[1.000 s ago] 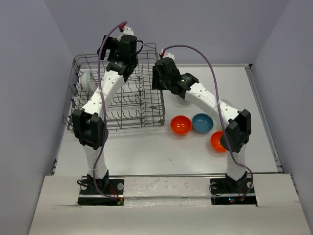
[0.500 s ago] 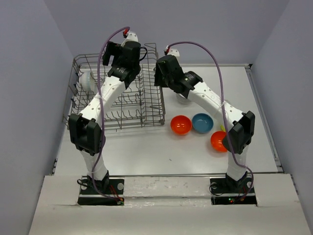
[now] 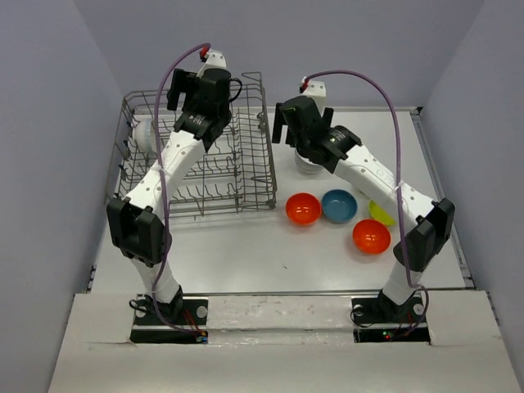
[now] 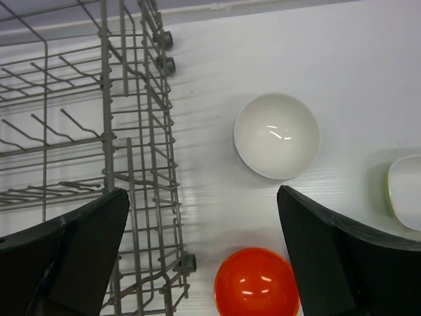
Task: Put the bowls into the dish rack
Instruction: Pick up the bowl from the bowl, then pass from the right arm to the left
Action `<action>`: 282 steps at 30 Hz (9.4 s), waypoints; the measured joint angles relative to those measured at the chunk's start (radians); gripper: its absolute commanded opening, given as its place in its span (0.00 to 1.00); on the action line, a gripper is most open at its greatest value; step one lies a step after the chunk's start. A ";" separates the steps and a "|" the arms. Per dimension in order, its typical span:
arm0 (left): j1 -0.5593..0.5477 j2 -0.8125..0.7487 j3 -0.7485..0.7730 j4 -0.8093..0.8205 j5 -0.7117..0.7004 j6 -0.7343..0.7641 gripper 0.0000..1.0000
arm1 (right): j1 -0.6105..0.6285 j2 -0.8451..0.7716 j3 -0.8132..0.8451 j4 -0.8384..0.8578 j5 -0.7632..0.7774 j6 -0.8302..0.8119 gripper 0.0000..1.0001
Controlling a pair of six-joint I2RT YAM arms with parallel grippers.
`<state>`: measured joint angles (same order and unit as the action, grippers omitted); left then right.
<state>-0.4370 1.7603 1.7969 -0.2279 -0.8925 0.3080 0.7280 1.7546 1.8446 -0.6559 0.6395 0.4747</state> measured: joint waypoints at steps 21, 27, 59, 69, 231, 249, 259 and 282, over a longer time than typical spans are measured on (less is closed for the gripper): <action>-0.026 -0.145 -0.074 0.025 -0.002 -0.026 0.94 | -0.282 0.097 -0.216 0.093 -0.047 0.028 0.70; -0.029 -0.157 -0.089 0.040 -0.006 -0.025 0.94 | -0.288 0.179 -0.216 0.097 -0.062 0.031 0.69; -0.053 -0.157 -0.105 0.064 -0.027 0.002 0.94 | -0.389 0.258 -0.224 0.186 -0.171 0.050 0.58; -0.060 -0.157 -0.105 0.064 -0.035 0.009 0.94 | -0.400 0.264 -0.245 0.207 -0.205 0.049 0.54; -0.084 -0.120 -0.135 0.075 -0.058 0.031 0.94 | -0.413 0.263 -0.232 0.182 -0.299 -0.008 0.01; -0.085 -0.119 -0.135 0.075 -0.058 0.031 0.94 | -0.413 0.190 -0.232 0.154 -0.298 -0.016 0.01; -0.090 -0.119 -0.135 0.072 -0.056 0.017 0.94 | -0.413 0.096 -0.232 0.137 -0.298 -0.016 0.01; -0.100 -0.097 0.111 -0.058 0.819 -0.454 0.88 | -0.413 -0.262 -0.261 0.129 -0.333 -0.007 0.01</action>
<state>-0.5373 1.6634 1.9076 -0.2855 -0.0734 -0.1459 0.3153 1.4921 1.5837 -0.5266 0.3061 0.4675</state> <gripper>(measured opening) 0.889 0.086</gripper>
